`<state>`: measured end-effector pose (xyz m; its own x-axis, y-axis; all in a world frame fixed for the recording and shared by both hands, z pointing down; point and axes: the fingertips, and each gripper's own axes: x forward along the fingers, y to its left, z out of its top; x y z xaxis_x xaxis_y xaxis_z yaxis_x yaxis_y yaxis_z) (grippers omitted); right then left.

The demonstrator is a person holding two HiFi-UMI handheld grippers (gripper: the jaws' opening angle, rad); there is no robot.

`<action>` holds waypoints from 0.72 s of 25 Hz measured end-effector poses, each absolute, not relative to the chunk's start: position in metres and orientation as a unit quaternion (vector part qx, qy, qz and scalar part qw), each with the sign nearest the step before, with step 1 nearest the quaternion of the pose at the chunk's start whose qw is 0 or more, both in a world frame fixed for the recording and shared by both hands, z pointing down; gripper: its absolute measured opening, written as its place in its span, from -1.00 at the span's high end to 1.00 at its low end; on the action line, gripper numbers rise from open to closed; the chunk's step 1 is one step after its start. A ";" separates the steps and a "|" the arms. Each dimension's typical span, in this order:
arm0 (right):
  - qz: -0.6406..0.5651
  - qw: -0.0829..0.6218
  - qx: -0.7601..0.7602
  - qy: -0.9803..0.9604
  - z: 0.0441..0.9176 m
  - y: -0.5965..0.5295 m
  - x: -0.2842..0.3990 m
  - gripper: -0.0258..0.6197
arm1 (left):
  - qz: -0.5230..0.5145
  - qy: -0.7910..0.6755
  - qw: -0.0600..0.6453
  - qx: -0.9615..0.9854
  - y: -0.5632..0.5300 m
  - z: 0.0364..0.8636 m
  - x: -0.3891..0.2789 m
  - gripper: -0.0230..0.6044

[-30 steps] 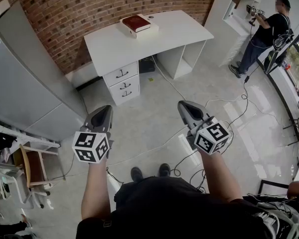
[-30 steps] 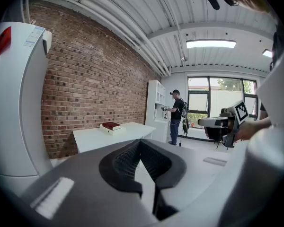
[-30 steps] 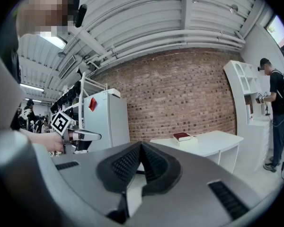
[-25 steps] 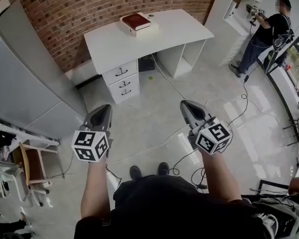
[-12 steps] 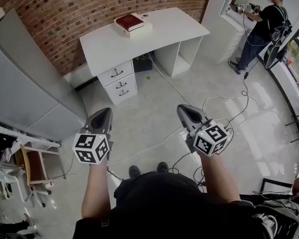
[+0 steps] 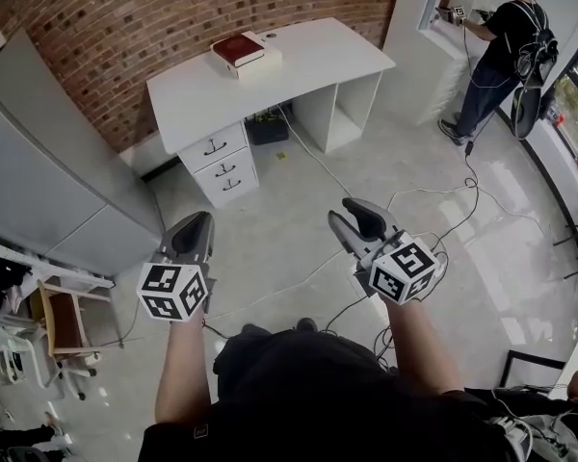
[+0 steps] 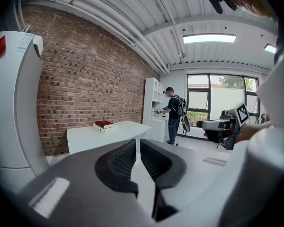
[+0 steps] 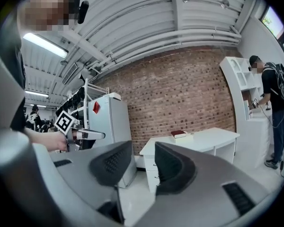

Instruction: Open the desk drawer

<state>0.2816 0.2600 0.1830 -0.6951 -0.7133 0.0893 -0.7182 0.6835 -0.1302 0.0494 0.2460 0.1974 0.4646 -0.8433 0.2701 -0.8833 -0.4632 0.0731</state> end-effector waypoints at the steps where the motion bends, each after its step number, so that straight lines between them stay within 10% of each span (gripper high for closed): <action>1: 0.077 0.017 0.390 -0.917 0.183 0.261 0.286 0.52 | 0.096 -0.507 0.101 0.850 0.247 0.197 0.054 0.88; 18: 0.102 0.036 0.381 -0.918 0.201 0.216 0.291 0.15 | 0.082 -0.499 0.138 0.852 0.217 0.220 0.054 0.21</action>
<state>0.2909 0.2158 0.2005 -0.7067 -0.6926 0.1447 -0.7075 0.6885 -0.1594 0.0538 0.2172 0.2198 0.4895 -0.8267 0.2775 -0.8720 -0.4650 0.1528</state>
